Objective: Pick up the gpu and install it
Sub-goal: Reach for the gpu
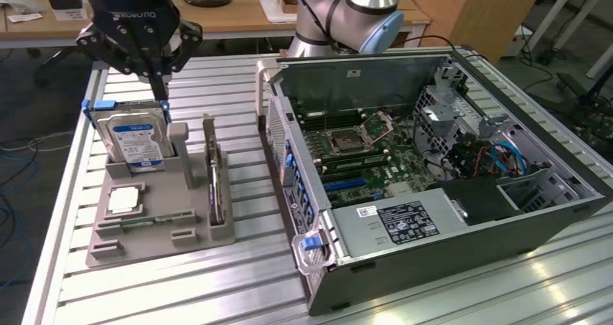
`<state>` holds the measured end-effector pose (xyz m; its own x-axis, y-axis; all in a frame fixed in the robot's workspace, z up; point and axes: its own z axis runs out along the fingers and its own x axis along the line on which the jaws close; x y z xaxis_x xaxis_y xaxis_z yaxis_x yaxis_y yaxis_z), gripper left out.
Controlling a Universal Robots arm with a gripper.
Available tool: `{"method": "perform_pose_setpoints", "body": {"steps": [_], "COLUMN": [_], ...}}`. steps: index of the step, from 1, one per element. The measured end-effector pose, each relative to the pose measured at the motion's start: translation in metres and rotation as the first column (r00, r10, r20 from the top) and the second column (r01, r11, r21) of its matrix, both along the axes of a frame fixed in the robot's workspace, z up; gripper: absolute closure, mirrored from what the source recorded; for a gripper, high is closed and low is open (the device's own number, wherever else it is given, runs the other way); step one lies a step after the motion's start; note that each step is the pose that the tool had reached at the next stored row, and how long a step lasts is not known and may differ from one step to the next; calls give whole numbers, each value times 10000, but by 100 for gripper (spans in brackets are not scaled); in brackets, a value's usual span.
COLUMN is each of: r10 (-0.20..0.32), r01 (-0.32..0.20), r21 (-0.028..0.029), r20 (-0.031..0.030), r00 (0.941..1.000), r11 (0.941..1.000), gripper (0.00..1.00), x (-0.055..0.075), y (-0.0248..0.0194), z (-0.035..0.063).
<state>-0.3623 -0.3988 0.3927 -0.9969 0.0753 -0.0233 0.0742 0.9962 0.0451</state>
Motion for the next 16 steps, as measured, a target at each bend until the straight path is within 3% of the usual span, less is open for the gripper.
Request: {"method": "perform_pose_setpoints", "body": {"steps": [16], "r10": [0], "r01": [0], "r21": [0], "r20": [0], "r00": [10000], "r11": [10000], "gripper": [89], "x": [-256], "y": [0], "z": [-1]}}
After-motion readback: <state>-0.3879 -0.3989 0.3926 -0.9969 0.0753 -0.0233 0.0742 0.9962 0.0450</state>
